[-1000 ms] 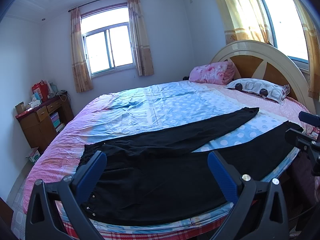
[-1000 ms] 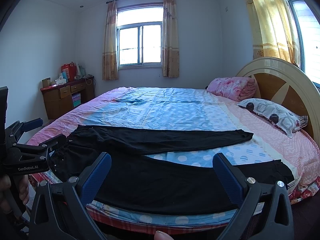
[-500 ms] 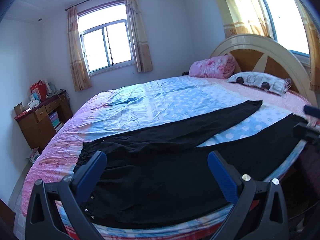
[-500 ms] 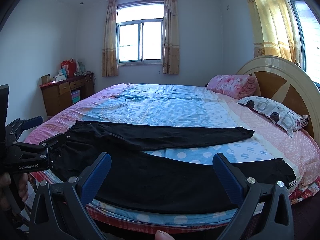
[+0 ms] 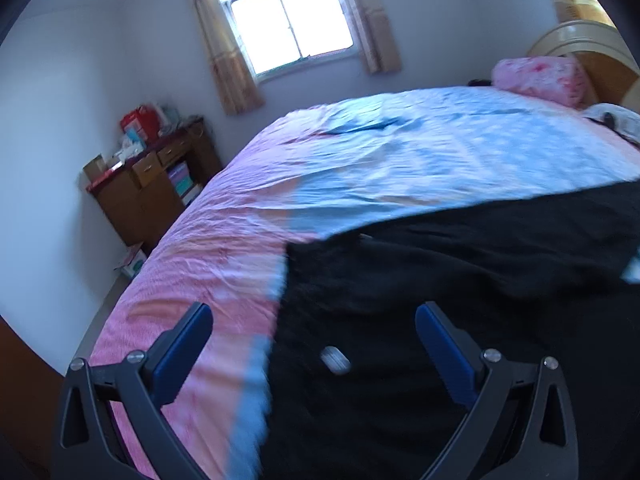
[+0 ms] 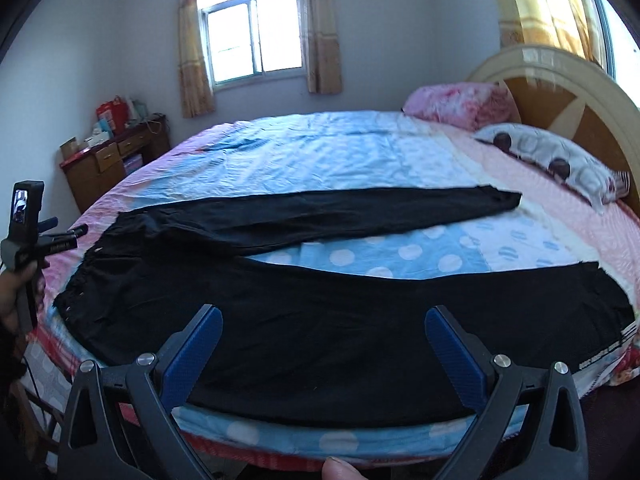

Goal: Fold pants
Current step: 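Grasp the waistband of the black pants with the left tool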

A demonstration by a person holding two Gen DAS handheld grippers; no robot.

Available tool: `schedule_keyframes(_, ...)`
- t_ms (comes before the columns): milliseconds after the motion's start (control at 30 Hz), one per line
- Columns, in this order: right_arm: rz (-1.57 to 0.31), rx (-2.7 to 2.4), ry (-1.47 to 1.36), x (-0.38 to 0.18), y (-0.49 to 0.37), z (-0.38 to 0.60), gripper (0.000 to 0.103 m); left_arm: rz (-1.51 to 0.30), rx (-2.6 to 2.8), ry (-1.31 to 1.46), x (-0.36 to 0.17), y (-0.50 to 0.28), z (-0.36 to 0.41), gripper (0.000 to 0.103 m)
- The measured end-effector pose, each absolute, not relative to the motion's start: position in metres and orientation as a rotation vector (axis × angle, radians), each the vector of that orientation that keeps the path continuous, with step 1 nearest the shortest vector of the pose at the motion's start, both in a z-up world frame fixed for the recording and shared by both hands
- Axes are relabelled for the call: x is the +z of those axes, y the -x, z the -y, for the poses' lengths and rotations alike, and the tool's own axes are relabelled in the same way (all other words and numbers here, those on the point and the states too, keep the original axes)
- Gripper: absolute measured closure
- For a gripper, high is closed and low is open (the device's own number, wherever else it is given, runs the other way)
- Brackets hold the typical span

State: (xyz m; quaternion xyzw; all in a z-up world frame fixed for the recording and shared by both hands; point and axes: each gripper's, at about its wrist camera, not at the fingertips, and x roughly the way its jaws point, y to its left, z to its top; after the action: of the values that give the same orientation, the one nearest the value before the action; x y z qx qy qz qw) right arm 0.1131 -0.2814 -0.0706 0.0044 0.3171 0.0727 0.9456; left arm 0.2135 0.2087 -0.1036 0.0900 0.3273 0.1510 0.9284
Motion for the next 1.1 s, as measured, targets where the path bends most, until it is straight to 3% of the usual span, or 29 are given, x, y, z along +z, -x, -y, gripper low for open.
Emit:
schedule_keyframes(300, -0.718, 0.077, -0.017, -0.065, -0.191, 0.310, 0.001, -0.828, 0.302, -0.096, -0.139, -0.337, -0.273, 0.003)
schedule_keyframes(400, -0.733, 0.066, -0.034, -0.062, -0.214, 0.323, 0.001, -0.872, 0.265, -0.073, -0.155, -0.354, -0.275, 0.012)
schedule_keyframes(500, -0.734, 0.035, -0.034, -0.060, -0.243, 0.343, 0.001, -0.926, 0.223, -0.056, -0.170, -0.366, -0.274, 0.031)
schedule_keyframes(533, -0.734, 0.018, -0.034, -0.060, -0.255, 0.352, 0.002, -0.945, 0.193, -0.044, -0.176, -0.370, -0.273, 0.045)
schedule_keyframes(567, -0.744, 0.002, -0.043, -0.060, -0.268, 0.364, 0.003, -0.946, 0.175, -0.036, -0.177, -0.370, -0.272, 0.048)
schedule_keyframes(633, -0.790, -0.014, -0.079, -0.062, -0.301, 0.394, 0.014, -0.943, 0.156, -0.028, -0.180, -0.371, -0.272, 0.053)
schedule_keyframes(667, -0.807, -0.027, -0.094, -0.063, -0.316, 0.408, 0.024, -0.944, 0.145, -0.019, -0.180, -0.372, -0.272, 0.056)
schedule_keyframes(767, -0.849, -0.083, -0.129, -0.067, -0.360, 0.452, 0.035, -0.942, 0.130, -0.014, -0.183, -0.372, -0.273, 0.057)
schedule_keyframes(1100, -0.989, -0.174, -0.173, -0.086, -0.488, 0.548, 0.036, -0.933, 0.129, -0.010, -0.184, -0.372, -0.274, 0.057)
